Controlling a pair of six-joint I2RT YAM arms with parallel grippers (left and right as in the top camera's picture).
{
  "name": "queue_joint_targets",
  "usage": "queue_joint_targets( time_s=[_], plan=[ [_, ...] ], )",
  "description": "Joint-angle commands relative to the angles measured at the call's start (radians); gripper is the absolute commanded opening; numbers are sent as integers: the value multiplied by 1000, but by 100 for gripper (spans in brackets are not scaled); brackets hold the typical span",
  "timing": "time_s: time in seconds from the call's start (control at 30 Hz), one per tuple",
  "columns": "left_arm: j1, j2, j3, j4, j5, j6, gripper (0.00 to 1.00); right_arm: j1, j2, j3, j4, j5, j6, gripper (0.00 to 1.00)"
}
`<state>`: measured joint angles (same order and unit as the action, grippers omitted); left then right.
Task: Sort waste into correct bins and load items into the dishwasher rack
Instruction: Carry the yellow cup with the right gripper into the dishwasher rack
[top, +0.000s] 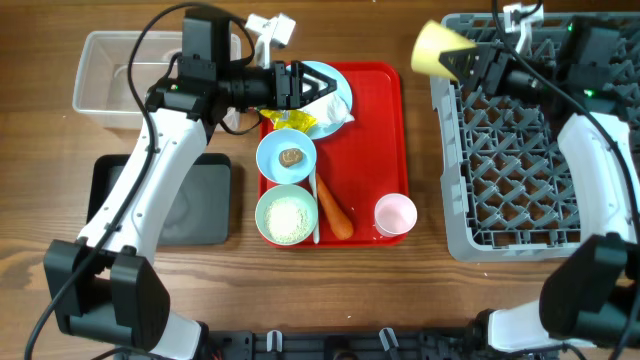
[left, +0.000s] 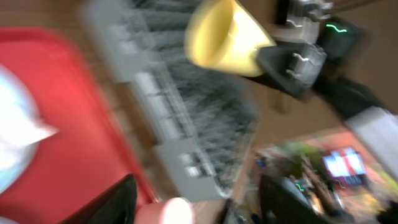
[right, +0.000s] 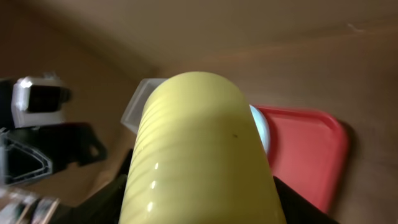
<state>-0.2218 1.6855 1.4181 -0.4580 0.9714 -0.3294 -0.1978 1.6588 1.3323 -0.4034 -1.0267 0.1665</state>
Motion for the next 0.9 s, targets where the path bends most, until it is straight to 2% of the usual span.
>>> queue_joint_targets(
  time_s=[0.0,0.23,0.43,0.63,0.87],
  plan=[
    [-3,-3,1,-65,-299,11,67,-2,-76,40,-141,301,-72,58],
    [-4,-3,1,-131,-439,11,74,-3,-114,358,-729,755,-95,59],
    [-4,-2,1,-147,-476,12,74,-61,-106,397,-1041,855,-55,61],
    [-4,-2,1,-192,-598,12,78,-214,-87,394,-1159,975,1,62],
    [-4,4,1,-206,-631,12,88,-256,-19,304,-1197,1091,66,63]
  ],
)
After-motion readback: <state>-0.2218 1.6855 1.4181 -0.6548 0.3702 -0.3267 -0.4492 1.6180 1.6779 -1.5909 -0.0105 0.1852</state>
